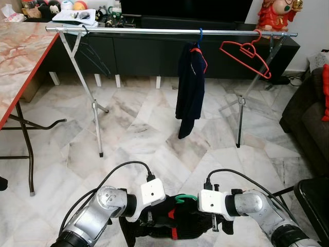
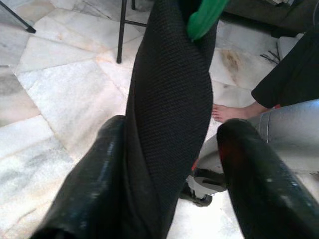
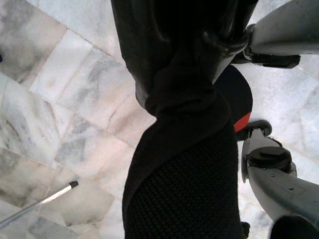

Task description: Hang hanger

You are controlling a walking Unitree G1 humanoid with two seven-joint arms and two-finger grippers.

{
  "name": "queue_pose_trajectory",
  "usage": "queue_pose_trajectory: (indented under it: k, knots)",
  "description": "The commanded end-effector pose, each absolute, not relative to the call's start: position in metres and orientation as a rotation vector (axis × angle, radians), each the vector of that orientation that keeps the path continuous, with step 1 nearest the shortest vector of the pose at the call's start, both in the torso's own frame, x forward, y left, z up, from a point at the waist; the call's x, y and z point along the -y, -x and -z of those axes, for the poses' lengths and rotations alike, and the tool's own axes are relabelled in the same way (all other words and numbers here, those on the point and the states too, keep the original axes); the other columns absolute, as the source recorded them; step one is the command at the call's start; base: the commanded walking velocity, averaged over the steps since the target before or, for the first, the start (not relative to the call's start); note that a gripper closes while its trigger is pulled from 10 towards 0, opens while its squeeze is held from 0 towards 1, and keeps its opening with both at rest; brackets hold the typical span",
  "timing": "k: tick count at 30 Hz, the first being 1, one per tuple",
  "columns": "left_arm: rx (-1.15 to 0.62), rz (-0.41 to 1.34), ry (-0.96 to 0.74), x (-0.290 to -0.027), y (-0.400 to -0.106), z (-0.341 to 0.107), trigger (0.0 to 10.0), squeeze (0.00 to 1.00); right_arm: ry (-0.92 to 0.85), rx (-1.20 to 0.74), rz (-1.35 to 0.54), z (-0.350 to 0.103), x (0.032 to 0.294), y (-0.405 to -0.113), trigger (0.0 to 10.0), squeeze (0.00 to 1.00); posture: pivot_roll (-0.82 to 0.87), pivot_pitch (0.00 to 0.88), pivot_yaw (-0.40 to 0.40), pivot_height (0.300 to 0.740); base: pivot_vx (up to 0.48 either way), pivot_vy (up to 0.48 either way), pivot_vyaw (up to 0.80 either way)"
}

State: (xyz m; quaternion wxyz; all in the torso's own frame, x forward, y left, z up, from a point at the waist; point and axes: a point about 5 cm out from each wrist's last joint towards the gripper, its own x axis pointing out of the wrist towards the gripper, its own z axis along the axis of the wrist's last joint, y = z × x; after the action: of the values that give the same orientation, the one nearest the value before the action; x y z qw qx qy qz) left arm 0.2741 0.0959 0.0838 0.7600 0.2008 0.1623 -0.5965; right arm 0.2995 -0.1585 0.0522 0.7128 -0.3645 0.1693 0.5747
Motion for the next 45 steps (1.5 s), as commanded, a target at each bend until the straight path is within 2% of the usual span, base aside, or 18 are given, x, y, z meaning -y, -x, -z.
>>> queue_pose_trajectory:
  k: [1,39,40,41,42,43,44,45]
  knots:
    - [-0.356,1.318,-0.456,-0.0931,-0.2728,-0.0812,0.0,0.00,0.794,-0.326,-1.259,-0.0613,0.1577,-0.3040,0.0,0.00,0.00,0.154,-0.085,0.740,0.000,0.000,0.00]
    - [-0.327,1.297,-0.435,-0.0878,-0.2753,-0.0800,0.0,0.00,0.763,-0.345,-1.229,-0.0602,0.1594,-0.3058,0.0,0.00,0.00,0.132,-0.085,0.740,0.000,0.000,0.00]
    - [-0.327,1.297,-0.435,-0.0878,-0.2753,-0.0800,0.0,0.00,0.763,-0.345,-1.221,-0.0603,0.1595,-0.3065,4.4,0.00,0.00,0.132,-0.085,0.740,0.000,0.000,0.00]
    - [-0.326,1.297,-0.435,-0.0878,-0.2752,-0.0799,0.0,0.00,0.762,-0.345,-1.216,-0.0603,0.1595,-0.3068,4.4,0.00,-0.01,0.129,-0.084,0.740,0.000,0.000,0.00]
    - [-0.325,1.298,-0.436,-0.0875,-0.2750,-0.0797,0.0,0.00,0.756,-0.353,-1.208,-0.0597,0.1599,-0.3072,10.0,0.00,-0.01,0.126,-0.084,0.740,0.000,0.000,0.00]
    - [-0.325,1.298,-0.436,-0.0874,-0.2749,-0.0796,0.0,0.00,0.752,-0.357,-1.210,-0.0594,0.1600,-0.3071,10.0,0.00,-0.01,0.126,-0.084,0.740,0.000,0.000,0.00]
    - [-0.324,1.298,-0.436,-0.0874,-0.2749,-0.0796,0.0,0.00,0.748,-0.359,-1.210,-0.0593,0.1599,-0.3071,10.0,0.95,-0.01,0.126,-0.084,0.740,0.000,0.000,0.00]
    - [-0.323,1.298,-0.437,-0.0874,-0.2748,-0.0796,0.0,0.00,0.738,-0.363,-1.211,-0.0590,0.1597,-0.3069,10.0,1.00,0.00,0.123,-0.084,0.740,0.000,0.000,0.00]
